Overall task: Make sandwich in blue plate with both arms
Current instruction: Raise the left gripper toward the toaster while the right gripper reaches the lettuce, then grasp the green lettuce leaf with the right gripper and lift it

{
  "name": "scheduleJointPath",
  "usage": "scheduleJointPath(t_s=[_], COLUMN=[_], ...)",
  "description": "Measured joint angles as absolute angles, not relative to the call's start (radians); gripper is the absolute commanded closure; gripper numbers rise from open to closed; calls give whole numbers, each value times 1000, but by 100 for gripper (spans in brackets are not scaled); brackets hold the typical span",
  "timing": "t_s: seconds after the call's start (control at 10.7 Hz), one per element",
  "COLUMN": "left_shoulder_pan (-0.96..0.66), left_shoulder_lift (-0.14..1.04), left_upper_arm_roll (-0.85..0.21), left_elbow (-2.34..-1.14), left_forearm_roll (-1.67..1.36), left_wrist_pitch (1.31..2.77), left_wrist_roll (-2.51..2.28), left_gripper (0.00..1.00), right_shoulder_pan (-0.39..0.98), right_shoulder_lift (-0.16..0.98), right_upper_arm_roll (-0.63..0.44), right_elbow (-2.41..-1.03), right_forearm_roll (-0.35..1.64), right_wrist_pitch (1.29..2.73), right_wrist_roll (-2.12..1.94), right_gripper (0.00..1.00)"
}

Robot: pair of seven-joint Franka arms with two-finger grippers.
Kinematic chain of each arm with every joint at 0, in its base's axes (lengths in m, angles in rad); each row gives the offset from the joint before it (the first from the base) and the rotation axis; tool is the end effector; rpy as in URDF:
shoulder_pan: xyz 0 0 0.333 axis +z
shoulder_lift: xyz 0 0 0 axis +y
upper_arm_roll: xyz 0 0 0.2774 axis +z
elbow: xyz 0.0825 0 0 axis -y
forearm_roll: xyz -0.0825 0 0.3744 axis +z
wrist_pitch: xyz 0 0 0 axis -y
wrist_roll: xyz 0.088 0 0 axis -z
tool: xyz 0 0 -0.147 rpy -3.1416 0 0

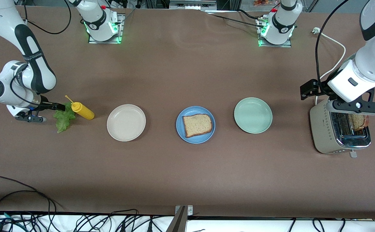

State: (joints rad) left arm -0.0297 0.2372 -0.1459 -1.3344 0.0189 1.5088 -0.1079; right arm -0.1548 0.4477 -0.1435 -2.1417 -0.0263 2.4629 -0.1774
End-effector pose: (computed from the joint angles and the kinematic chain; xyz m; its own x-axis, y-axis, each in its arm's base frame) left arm 0.5908 -0.0931 0.5145 0.9960 -0.0642 -0.0616 -0.0638 -0.9979 0.0087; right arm 0.5055 -0.1623 0.1175 0.9866 -0.0919 -0.1348 -0.0854 -0.9949 0.0528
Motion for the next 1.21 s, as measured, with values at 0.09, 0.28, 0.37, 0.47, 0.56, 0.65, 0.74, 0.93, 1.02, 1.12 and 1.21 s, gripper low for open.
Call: scheduleJointPath(t_s=[0.09, 0.28, 0.37, 0.47, 0.56, 0.65, 0.74, 0.93, 1.02, 1.12, 1.21], left_shoulder_pan=[-30, -31, -32, -32, -32, -31, -30, -28, -27, -27, -27], left_shoulder_lift=[234, 228, 227, 227, 226, 223, 218, 207, 204, 201, 197], left_upper_arm_roll=[-140, -137, -137, -136, -130, -117, -100, -66, -57, -51, -51], left_elbow=[-1335, -1335, -1335, -1335, -1333, -1330, -1329, -1329, -1329, -1329, -1331], left_forearm_roll=[19, 19, 19, 19, 18, 18, 18, 17, 17, 17, 17], left_wrist_pitch=[1509, 1509, 1508, 1501, 1496, 1484, 1476, 1471, 1470, 1469, 1466], left_wrist_roll=[-81, -36, -33, -32, -31, -30, -29, -26, -19, -15, -15], left_gripper=[0, 0, 0, 0, 0, 0, 0, 0, 0, 0, 0], right_shoulder_pan=[-155, -157, -158, -158, -158, -158, -158, -158, -159, -159, -160], right_shoulder_lift=[456, 462, 462, 460, 458, 454, 449, 423, 399, 366, 329], right_upper_arm_roll=[-143, -125, -110, -98, -92, -91, -91, -91, -91, -91, -92], right_elbow=[-2142, -2142, -2140, -2137, -2133, -2131, -2130, -2122, -2116, -2109, -2100], right_forearm_roll=[-26, -24, -24, -24, -24, -24, -24, -24, -24, -24, -25], right_wrist_pitch=[2475, 2500, 2502, 2503, 2504, 2505, 2507, 2511, 2508, 2488, 2453], right_wrist_roll=[-177, -124, -83, -61, -48, -46, -45, -46, -46, -46, -46], right_gripper=[68, 100, 100, 100, 100, 100, 100, 100, 100, 100, 100])
